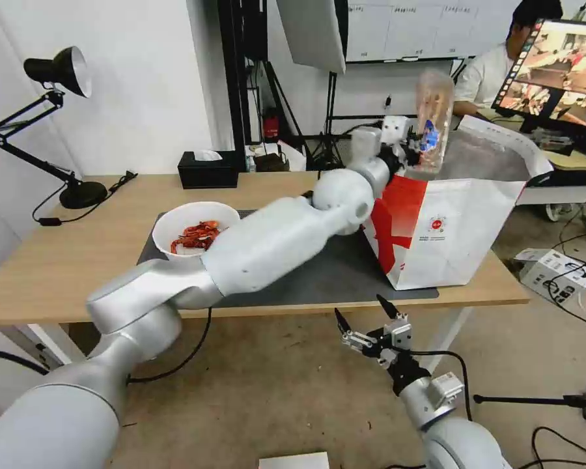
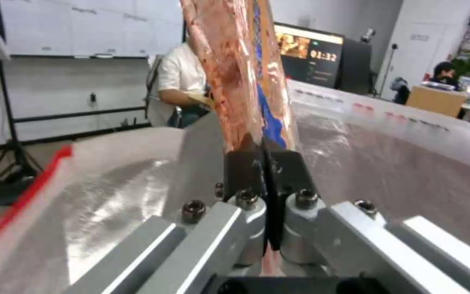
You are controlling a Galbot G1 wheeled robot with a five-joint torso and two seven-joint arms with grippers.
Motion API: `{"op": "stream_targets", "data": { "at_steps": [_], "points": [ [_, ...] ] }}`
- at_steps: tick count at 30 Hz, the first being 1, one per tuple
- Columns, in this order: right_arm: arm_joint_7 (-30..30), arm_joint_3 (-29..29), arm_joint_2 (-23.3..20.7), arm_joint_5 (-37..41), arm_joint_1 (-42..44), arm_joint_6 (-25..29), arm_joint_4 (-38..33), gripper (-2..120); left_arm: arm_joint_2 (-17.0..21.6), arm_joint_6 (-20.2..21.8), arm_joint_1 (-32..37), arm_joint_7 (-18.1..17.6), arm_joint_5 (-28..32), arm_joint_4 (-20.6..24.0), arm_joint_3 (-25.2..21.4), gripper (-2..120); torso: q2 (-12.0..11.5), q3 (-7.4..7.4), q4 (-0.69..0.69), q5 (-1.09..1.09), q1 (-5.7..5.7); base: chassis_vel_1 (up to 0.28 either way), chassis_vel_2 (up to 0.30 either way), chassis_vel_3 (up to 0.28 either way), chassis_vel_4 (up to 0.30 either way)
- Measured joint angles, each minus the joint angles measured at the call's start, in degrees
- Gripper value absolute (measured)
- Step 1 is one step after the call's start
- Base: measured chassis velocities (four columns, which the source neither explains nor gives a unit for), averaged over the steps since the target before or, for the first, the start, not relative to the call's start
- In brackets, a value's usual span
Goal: Pick up the trash from the table and place it into the takeout bag.
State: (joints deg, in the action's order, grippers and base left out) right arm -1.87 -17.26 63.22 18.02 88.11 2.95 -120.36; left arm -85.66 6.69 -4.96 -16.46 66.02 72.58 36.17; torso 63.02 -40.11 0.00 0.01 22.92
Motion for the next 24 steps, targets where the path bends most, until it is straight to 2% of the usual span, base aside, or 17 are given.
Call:
{"op": "stream_targets", "data": {
  "at_steps": [7,9,10,13,15,17,18,20,22,24],
  "points": [
    [0.0,0.0,-0.1,0.0,0.1,0.0,0.0,100,1.0,0.7,0.2,0.6,1.2,1.8,0.6,0,0.0,0.00,0.01,-0.01,0.00,0.000,0.000,0.000,0.000],
    [0.0,0.2,-0.1,0.0,0.0,0.0,0.0,100,1.9,1.3,0.2,0.6,2.6,3.2,0.7,9,0.0,0.00,0.01,0.00,0.00,0.000,0.000,0.000,0.000],
    [0.0,0.2,-0.1,0.0,0.0,0.0,0.0,100,1.9,1.3,0.2,0.6,2.6,3.2,0.7,9,0.0,0.00,0.01,0.00,0.00,0.000,0.000,0.000,0.000],
    [0.0,0.3,-0.1,0.1,-0.2,0.0,0.2,100,3.1,1.5,-0.4,0.3,4.7,4.7,0.4,23,0.0,0.00,0.00,-0.01,0.00,0.000,0.000,0.000,0.000],
    [0.0,0.4,-0.1,0.1,-0.2,0.0,0.3,100,3.2,1.5,-0.5,0.2,5.0,4.8,0.4,26,0.0,0.00,0.00,-0.01,0.00,0.000,0.000,0.000,0.000],
    [0.0,0.5,-0.1,0.1,-0.4,-0.1,0.4,100,4.0,1.6,-1.2,-0.7,6.6,5.9,-0.3,37,0.0,0.00,0.01,-0.01,0.00,0.000,0.000,0.000,0.000],
    [0.0,0.5,-0.1,0.1,-0.4,-0.1,0.4,100,4.0,1.6,-1.2,-0.7,6.6,5.9,-0.3,37,0.0,0.00,0.01,-0.01,0.00,0.000,0.000,0.000,0.000],
    [0.0,0.7,0.0,0.2,-0.6,-0.1,0.5,100,4.9,1.6,-1.5,-1.4,7.5,7.0,-0.9,47,0.0,0.00,0.00,-0.01,0.00,0.000,0.000,0.000,0.000],
    [0.0,0.8,0.0,0.2,-0.6,-0.1,0.5,100,5.2,1.6,-1.5,-1.6,7.8,7.3,-1.0,49,0.0,0.00,0.00,-0.01,0.00,0.000,0.000,0.000,0.000],
    [0.0,0.9,0.0,0.2,-0.7,-0.2,0.5,100,6.4,1.6,-1.5,-2.3,8.7,9.2,-1.7,62,0.0,0.00,0.00,-0.01,0.00,0.000,0.000,0.000,0.000]
  ]
}}
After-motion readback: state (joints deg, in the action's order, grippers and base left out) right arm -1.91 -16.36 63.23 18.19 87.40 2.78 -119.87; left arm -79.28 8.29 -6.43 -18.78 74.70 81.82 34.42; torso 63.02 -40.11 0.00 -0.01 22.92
